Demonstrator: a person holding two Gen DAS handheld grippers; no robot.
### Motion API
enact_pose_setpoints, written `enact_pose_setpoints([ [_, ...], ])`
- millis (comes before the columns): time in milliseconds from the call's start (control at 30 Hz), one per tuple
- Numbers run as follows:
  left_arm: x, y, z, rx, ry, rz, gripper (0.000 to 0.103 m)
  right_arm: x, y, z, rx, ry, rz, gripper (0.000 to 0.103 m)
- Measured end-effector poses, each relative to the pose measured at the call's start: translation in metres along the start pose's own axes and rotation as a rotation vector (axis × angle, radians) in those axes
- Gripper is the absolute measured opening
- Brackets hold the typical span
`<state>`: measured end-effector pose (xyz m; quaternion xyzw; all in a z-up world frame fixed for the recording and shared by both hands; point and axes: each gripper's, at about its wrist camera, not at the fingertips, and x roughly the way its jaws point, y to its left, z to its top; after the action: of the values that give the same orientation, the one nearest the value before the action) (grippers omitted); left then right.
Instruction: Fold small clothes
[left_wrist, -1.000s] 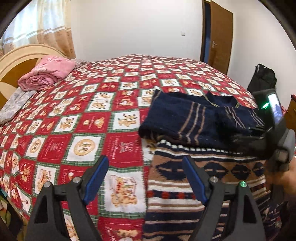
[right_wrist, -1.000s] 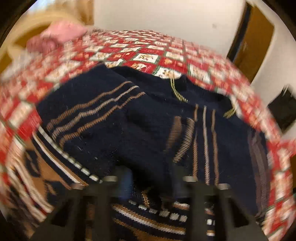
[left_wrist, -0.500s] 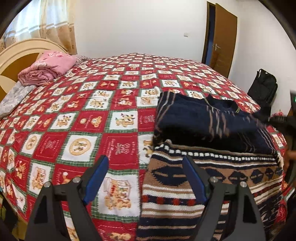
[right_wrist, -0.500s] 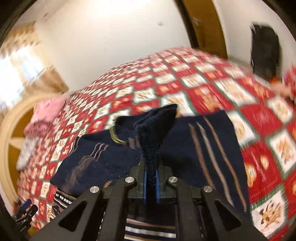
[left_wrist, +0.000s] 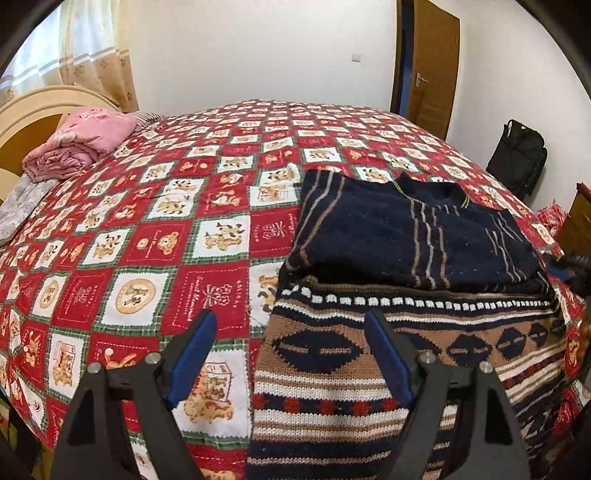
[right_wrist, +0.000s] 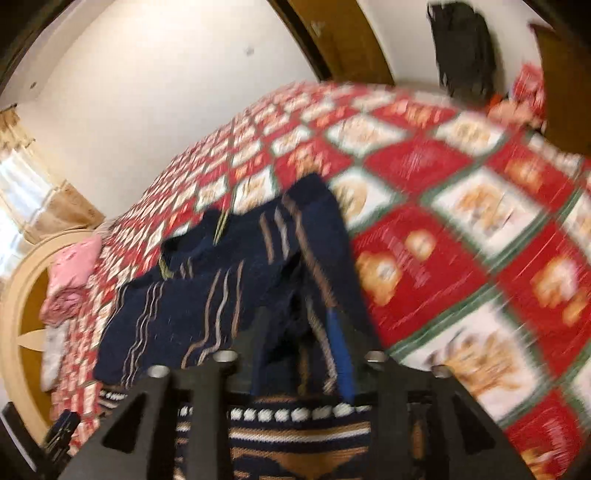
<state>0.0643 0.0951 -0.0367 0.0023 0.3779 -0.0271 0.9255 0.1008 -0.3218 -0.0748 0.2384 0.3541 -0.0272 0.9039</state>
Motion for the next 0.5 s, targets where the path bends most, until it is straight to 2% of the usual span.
enact_pose_setpoints([
  [33, 0.002, -0.002, 0.001, 0.005, 0.002, -0.001, 0.084, 0.000, 0.002, 0.004, -0.007, -0.001, 0.016, 0.061],
  [100, 0.003, -0.008, 0.003, 0.014, 0.003, -0.001, 0.084, 0.004, 0.008, 0.012, -0.022, 0.017, 0.040, 0.062],
  [267, 0.002, -0.023, 0.009, 0.047, 0.003, -0.027, 0.084, 0.047, 0.035, 0.019, -0.199, 0.087, -0.043, 0.062],
  [300, 0.001, -0.025, 0.010, 0.057, -0.001, -0.023, 0.084, 0.061, 0.042, 0.015, -0.259, 0.113, -0.103, 0.058],
  [367, -0.001, -0.027, 0.011, 0.073, -0.014, -0.008, 0.085, 0.069, 0.054, 0.008, -0.336, 0.104, -0.160, 0.041],
  [400, -0.001, -0.027, 0.011, 0.073, -0.020, -0.005, 0.087, 0.072, 0.060, 0.005, -0.365, 0.114, -0.162, 0.023],
  [433, 0.000, -0.026, 0.011, 0.069, -0.020, -0.006, 0.087, 0.072, 0.064, 0.003, -0.373, 0.125, -0.139, 0.010],
  [500, 0.004, -0.022, 0.012, 0.050, -0.006, -0.008, 0.087, 0.069, 0.070, 0.003, -0.411, 0.108, -0.154, 0.008],
])
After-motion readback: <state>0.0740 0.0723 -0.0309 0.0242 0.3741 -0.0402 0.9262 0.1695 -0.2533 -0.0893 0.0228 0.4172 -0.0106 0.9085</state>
